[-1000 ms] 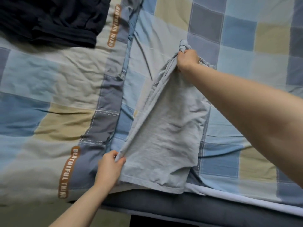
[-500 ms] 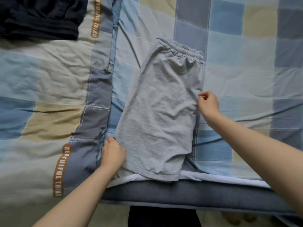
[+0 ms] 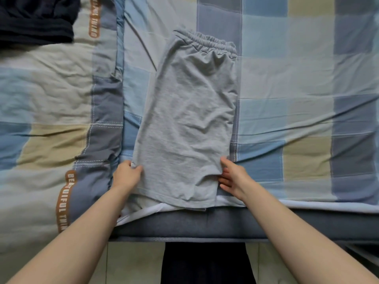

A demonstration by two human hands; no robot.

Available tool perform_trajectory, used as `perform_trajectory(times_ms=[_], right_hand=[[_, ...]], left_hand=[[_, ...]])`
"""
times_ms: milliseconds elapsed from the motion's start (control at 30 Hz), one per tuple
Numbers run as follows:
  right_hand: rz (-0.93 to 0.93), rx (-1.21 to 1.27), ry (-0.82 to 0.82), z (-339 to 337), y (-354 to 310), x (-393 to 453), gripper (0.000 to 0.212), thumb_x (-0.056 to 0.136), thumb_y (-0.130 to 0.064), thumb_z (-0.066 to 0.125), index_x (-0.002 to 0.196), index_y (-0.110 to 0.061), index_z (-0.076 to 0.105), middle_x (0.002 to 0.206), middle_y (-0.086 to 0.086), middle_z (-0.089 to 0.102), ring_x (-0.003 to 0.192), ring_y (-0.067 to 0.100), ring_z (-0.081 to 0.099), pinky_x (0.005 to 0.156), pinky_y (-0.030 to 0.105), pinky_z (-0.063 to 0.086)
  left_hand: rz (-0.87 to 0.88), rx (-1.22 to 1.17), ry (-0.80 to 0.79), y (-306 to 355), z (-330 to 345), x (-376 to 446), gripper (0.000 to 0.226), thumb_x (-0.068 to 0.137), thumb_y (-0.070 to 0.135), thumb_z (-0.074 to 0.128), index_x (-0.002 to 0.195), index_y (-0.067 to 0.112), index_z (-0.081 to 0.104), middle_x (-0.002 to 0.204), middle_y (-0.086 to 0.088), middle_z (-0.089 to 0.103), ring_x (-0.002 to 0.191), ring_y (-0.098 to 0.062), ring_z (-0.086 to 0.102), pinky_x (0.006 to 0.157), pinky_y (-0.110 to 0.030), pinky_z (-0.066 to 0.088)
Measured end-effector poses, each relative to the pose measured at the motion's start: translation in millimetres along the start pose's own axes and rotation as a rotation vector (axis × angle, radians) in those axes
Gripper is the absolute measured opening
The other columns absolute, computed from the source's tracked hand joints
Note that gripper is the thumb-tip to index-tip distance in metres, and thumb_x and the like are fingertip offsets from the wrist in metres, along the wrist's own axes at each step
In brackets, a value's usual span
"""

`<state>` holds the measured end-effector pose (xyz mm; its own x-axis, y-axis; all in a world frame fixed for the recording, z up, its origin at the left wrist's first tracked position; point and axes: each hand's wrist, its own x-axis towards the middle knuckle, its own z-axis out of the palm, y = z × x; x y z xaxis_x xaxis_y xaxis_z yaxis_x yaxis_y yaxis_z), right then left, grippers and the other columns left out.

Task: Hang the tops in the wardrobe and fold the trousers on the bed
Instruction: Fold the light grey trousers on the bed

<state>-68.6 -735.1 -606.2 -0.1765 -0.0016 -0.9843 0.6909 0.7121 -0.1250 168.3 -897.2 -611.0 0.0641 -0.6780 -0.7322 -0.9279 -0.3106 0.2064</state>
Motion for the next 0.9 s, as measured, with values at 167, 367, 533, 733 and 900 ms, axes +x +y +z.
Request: perform_trajectory(times_ms=[167,367,533,733,900], right_hand=[[-0.051,0.309,0.141,1,-2,8,0.004,0.087,-0.015,0.061,0.09,-0.014,0.059,0.077,0.003,0.059,0.067,0.015,0.054,0.062,0.03,0.044],[-0.06,0.413,0.06,-10,5,18,0.014,0.098,-0.021,0.05,0.107,-0.012,0.057,0.097,0.006,0.067,0.084,0.024,0.064,0.067,0.046,0.049],[-0.2,0.231,0.086,4,20,19,0.037,0.089,-0.045,0.062,0.112,-0.018,0.053,0.102,0.0,0.063,0.08,0.013,0.056,0.058,0.026,0.039],[-0.356,-0.379,0.119,7,49,18,0.073,0.075,-0.041,0.077,0.131,-0.007,0.043,0.131,0.006,0.055,0.12,0.024,0.053,0.098,0.041,0.047],[-0.497,-0.284,0.186,1,56,3,0.019,0.082,-0.021,0.074,0.087,-0.006,0.063,0.085,0.007,0.066,0.082,0.02,0.061,0.078,0.035,0.051]], left_hand=[[0.009,0.008,0.006,-3,1,0,0.02,0.086,0.02,0.062,0.089,0.004,0.074,0.095,-0.022,0.07,0.095,-0.038,0.063,0.078,-0.037,0.046],[0.021,0.054,0.021,-8,0,7,0.02,0.087,0.021,0.065,0.085,0.003,0.071,0.092,-0.022,0.069,0.096,-0.039,0.062,0.075,-0.035,0.043],[0.055,0.053,-0.037,-15,-2,11,0.025,0.093,0.02,0.056,0.107,0.002,0.067,0.111,-0.022,0.066,0.107,-0.04,0.058,0.087,-0.04,0.046],[0.077,0.034,-0.064,-18,-6,9,0.027,0.094,0.021,0.056,0.11,0.002,0.066,0.116,-0.021,0.065,0.11,-0.04,0.058,0.094,-0.043,0.047],[0.093,0.016,-0.076,-18,-7,6,0.028,0.091,0.022,0.06,0.113,0.005,0.065,0.115,-0.018,0.067,0.111,-0.037,0.059,0.097,-0.044,0.047]])
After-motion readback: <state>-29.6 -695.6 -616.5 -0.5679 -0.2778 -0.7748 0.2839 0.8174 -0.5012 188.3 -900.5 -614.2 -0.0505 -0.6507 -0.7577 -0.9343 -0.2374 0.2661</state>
